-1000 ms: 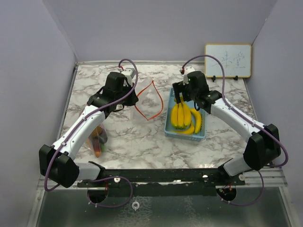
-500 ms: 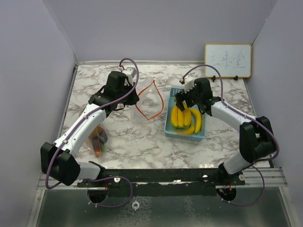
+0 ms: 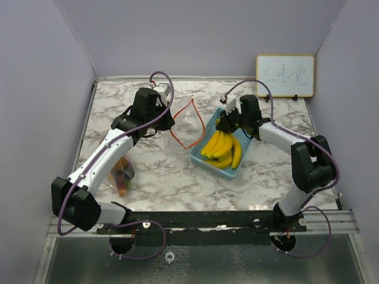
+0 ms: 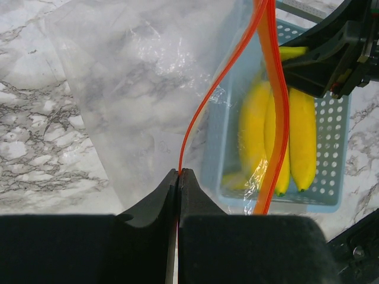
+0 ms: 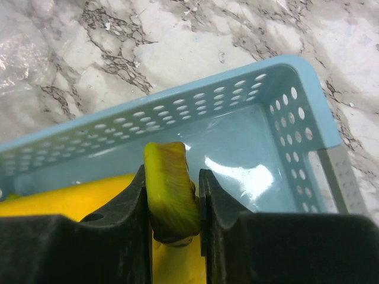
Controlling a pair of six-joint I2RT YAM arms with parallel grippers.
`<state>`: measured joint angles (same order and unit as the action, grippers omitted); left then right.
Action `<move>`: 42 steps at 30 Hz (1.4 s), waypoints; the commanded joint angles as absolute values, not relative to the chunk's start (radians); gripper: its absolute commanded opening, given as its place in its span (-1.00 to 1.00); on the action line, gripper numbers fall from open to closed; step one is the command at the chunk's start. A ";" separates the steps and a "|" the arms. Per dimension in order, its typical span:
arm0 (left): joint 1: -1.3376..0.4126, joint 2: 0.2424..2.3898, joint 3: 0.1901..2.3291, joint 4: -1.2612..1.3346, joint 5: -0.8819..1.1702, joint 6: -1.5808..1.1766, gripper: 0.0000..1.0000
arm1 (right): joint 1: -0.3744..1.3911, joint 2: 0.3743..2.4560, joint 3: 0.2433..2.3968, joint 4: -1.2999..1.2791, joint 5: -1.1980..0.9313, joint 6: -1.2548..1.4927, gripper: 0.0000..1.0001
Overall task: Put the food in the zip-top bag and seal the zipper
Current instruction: Pick up the fake fruit from the bin, then place the fake fruit in the zipper food storage bag.
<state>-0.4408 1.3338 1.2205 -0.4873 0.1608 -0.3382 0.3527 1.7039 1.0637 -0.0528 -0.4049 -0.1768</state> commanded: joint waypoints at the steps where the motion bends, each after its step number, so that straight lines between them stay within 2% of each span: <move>1: -0.445 1.344 1.254 -0.471 0.184 -0.340 -1.00 | 0.347 1.627 1.113 -0.094 -0.297 -0.131 -0.96; 9: -0.448 1.327 1.249 -0.467 0.186 -0.342 -1.00 | 0.348 1.391 1.210 -0.191 -0.272 -0.041 -0.96; 17: -0.458 1.316 1.240 -0.469 0.201 -0.360 -1.00 | 0.366 1.297 1.308 -0.109 -0.422 0.097 -0.96; 24: -0.461 1.324 1.260 -0.464 0.225 -0.381 -1.00 | 0.499 1.411 1.299 0.086 -0.294 0.189 -0.96; 30: -0.462 1.328 1.276 -0.448 0.275 -0.428 -1.00 | 0.509 1.462 1.176 0.295 -0.157 0.280 -0.96; 42: -0.463 1.307 1.281 -0.456 0.327 -0.492 -1.00 | 0.521 1.506 1.105 0.331 0.141 0.168 -0.96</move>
